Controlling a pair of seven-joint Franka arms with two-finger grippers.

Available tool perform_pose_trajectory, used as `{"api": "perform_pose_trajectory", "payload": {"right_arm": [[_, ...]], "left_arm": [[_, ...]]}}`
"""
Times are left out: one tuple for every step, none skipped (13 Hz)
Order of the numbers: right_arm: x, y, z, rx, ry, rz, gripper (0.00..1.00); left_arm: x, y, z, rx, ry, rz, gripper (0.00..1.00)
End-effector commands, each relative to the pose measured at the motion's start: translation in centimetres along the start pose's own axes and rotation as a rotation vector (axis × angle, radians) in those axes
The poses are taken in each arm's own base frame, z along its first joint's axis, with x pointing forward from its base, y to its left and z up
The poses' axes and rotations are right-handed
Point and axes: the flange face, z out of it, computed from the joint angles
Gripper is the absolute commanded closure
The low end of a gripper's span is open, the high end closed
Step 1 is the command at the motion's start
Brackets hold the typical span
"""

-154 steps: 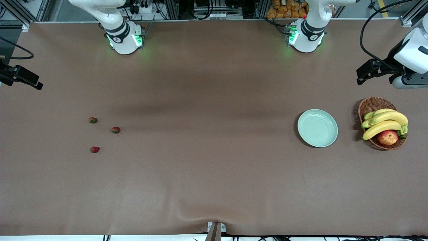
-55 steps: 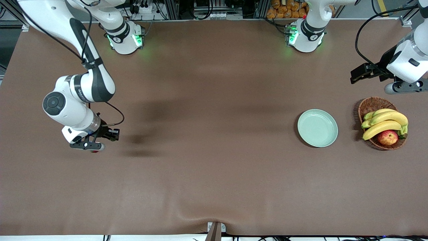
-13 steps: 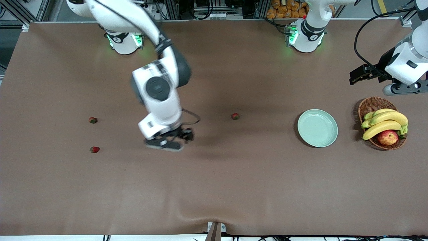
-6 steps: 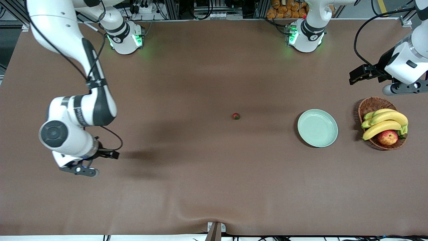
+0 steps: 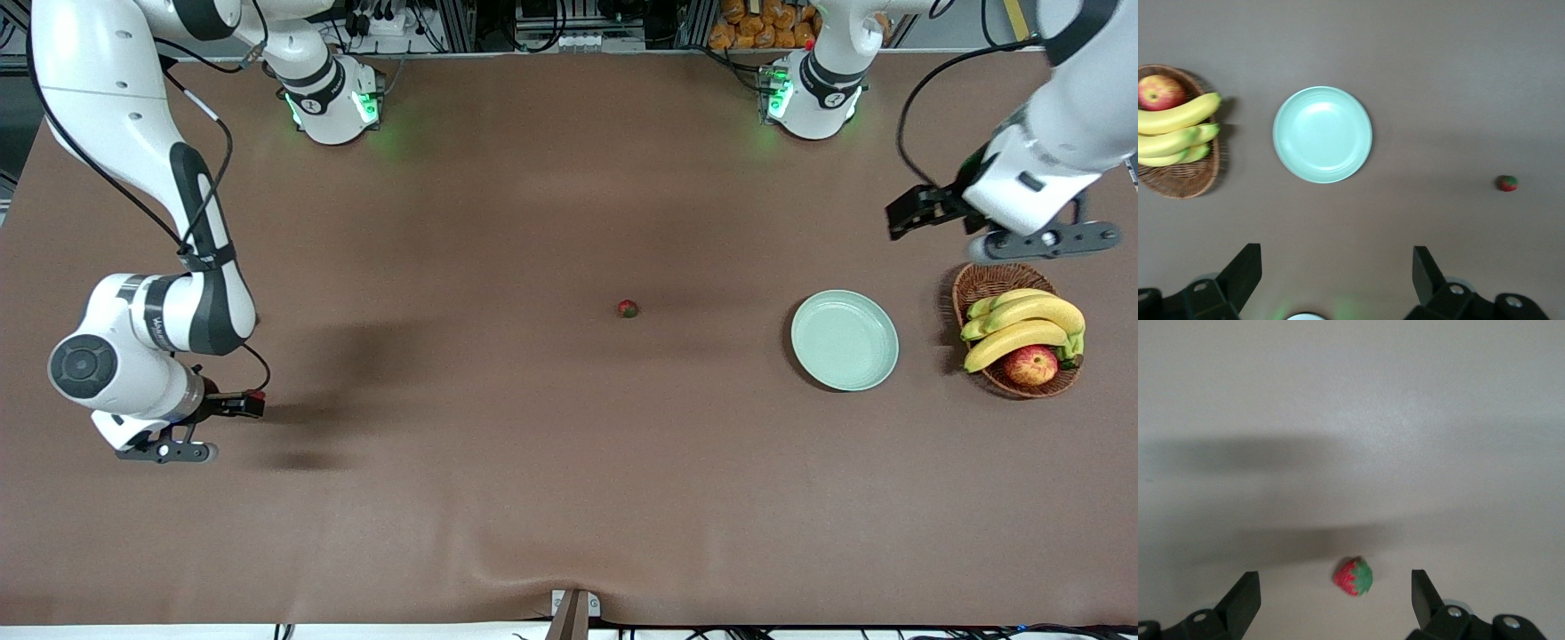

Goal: Collect all strawberries into plate
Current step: 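Return the right gripper to the strawberries while the left gripper reaches mid-table, then grasp the mid-table strawberry with the left gripper while the right grasps another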

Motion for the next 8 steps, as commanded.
{"api": "perform_pose_trajectory", "payload": {"right_arm": [[-2.0, -0.1, 2.6, 0.008, 0.034, -0.029, 0.00], [-2.3, 0.1, 3.1, 0.008, 0.029, -0.025, 0.00], [-2.5, 0.5, 3.6, 0.008, 0.019, -0.020, 0.00], [-2.6, 0.4, 4.2, 0.008, 0.010, -0.021, 0.00], [-3.0, 0.8, 5.0, 0.010, -0.004, -0.012, 0.00], [-3.1, 0.9, 5.2, 0.015, -0.009, -0.005, 0.00], [-3.2, 0.9, 5.3, 0.016, -0.011, -0.003, 0.00], [-3.2, 1.2, 5.4, 0.016, -0.012, 0.002, 0.00]], "left_arm": [[0.9, 6.7, 3.3, -0.027, 0.010, -0.015, 0.00], [0.9, 9.9, 5.0, -0.039, 0.005, -0.036, 0.00], [0.5, 13.5, 6.7, -0.056, 0.006, -0.067, 0.00], [0.2, 16.6, 8.6, -0.068, 0.001, -0.098, 0.00], [-0.5, 19.9, 10.8, -0.077, -0.005, -0.111, 0.00], [-1.5, 23.0, 12.8, -0.061, 0.002, -0.112, 0.00], [-3.0, 25.9, 15.7, -0.006, 0.004, -0.106, 0.00], [-4.4, 28.4, 18.0, 0.035, 0.009, -0.106, 0.00]]}}
